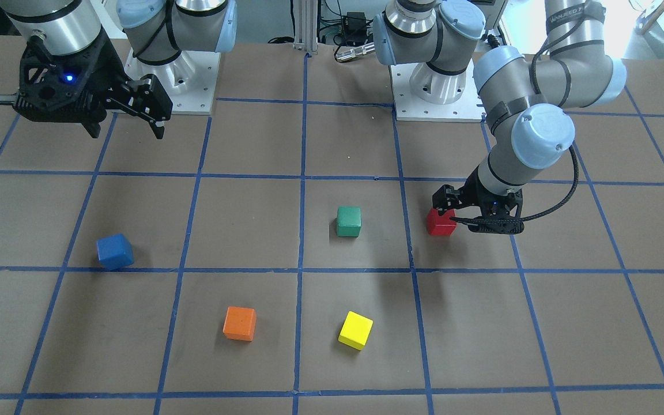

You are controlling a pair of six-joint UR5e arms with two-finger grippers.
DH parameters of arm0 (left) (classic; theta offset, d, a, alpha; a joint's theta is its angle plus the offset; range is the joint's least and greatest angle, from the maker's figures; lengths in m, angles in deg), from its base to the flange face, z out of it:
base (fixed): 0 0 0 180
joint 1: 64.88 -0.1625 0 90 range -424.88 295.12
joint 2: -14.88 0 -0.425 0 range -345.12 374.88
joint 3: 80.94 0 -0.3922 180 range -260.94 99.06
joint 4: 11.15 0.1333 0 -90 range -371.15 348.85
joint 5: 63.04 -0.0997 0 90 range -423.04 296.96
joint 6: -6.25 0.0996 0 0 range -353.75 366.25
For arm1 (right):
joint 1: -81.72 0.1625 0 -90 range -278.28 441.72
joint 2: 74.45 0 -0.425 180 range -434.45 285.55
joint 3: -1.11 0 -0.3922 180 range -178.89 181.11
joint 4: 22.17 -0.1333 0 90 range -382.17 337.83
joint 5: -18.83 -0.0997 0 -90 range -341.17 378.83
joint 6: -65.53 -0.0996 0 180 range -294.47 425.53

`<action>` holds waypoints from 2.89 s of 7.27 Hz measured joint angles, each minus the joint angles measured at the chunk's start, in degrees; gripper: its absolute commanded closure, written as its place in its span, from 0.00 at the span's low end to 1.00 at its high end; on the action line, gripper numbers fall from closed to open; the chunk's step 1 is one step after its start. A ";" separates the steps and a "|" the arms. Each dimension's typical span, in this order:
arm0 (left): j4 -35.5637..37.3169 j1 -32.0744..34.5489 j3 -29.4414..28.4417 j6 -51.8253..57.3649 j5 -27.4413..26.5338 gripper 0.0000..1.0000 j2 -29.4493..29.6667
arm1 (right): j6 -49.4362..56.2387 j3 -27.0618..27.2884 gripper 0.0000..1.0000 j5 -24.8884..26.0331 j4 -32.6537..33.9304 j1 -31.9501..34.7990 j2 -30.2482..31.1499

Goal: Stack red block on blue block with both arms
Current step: 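Lower the left gripper onto the red cube and grasp it, then lift the red cube with the left gripper and carry it toward the right gripper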

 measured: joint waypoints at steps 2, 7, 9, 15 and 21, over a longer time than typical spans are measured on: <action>7.14 -0.04 4.63 0.02 0.13 0.00 2.10 | -0.09 0.30 0.00 0.04 0.03 0.00 0.05; 9.21 0.64 7.08 -0.35 0.15 0.89 2.49 | -0.16 0.35 0.00 0.06 0.04 0.00 0.05; 9.28 0.82 6.29 -0.22 0.99 0.93 2.06 | -0.11 0.38 0.00 0.09 0.04 0.00 -0.02; 0.09 18.20 -12.58 -16.27 6.14 0.92 3.71 | -0.05 0.48 0.00 0.15 0.04 0.00 -0.03; 9.20 31.78 -18.00 -29.98 5.63 0.29 16.36 | -0.23 0.39 0.00 0.09 -0.31 0.00 0.16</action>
